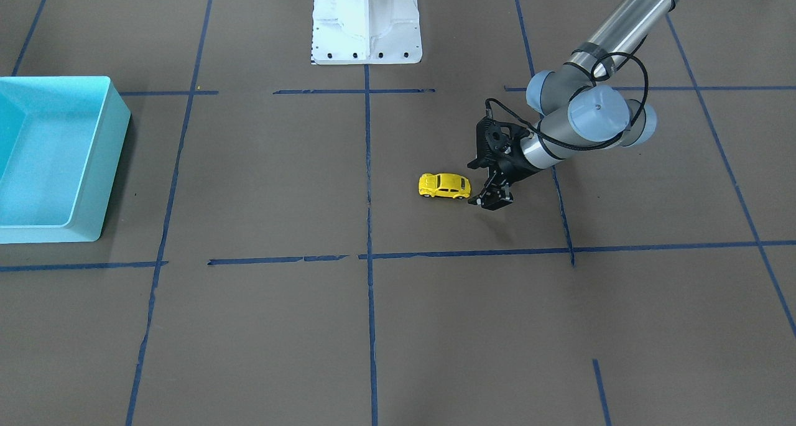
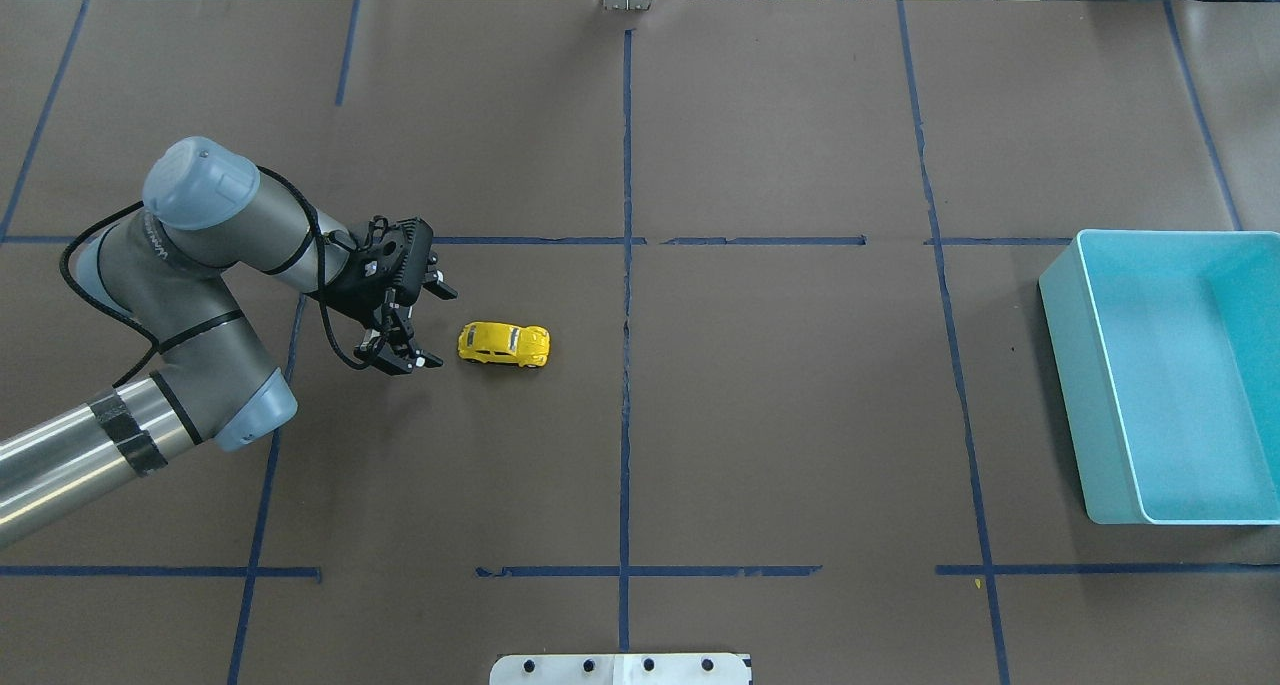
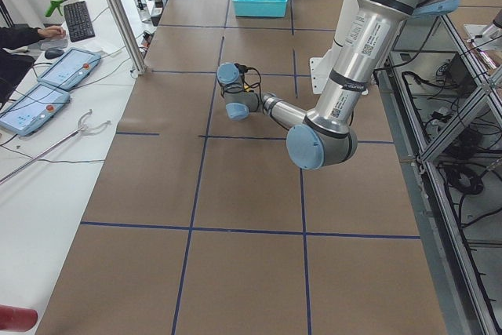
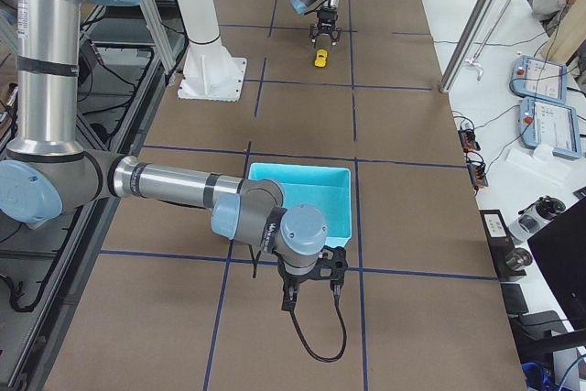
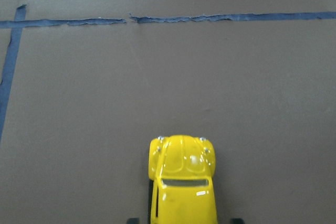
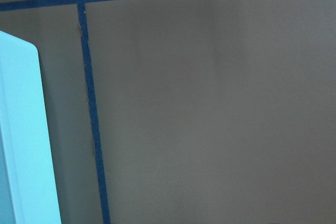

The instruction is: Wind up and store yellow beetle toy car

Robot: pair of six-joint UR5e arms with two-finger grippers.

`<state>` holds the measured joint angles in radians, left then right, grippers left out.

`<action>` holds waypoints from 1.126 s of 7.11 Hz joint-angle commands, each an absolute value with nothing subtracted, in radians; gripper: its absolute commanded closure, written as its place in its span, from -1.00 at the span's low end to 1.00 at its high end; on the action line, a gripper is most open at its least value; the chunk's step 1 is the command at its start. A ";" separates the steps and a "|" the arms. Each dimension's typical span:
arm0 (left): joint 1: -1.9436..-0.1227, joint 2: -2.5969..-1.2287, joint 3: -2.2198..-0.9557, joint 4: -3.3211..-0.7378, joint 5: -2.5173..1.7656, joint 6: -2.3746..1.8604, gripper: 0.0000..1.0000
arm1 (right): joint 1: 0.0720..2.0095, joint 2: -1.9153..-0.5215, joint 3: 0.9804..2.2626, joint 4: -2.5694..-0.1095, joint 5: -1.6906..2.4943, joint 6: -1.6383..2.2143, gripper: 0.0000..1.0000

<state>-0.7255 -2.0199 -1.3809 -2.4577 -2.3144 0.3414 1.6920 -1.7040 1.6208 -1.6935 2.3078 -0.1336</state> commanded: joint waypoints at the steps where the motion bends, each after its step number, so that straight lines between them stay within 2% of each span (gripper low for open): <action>1: -0.738 -2.016 -1.384 -2.464 -2.319 0.336 -1.00 | 1.692 -1.704 1.620 -1.694 2.307 -0.133 -1.00; 7: -0.810 -2.016 -1.390 -2.445 -2.373 0.331 -1.00 | 1.701 -1.704 1.621 -1.694 2.309 -0.138 -1.00; 8: -0.862 -2.020 -1.400 -2.366 -2.423 0.331 -1.00 | 1.701 -1.704 1.621 -1.694 2.309 -0.138 -1.00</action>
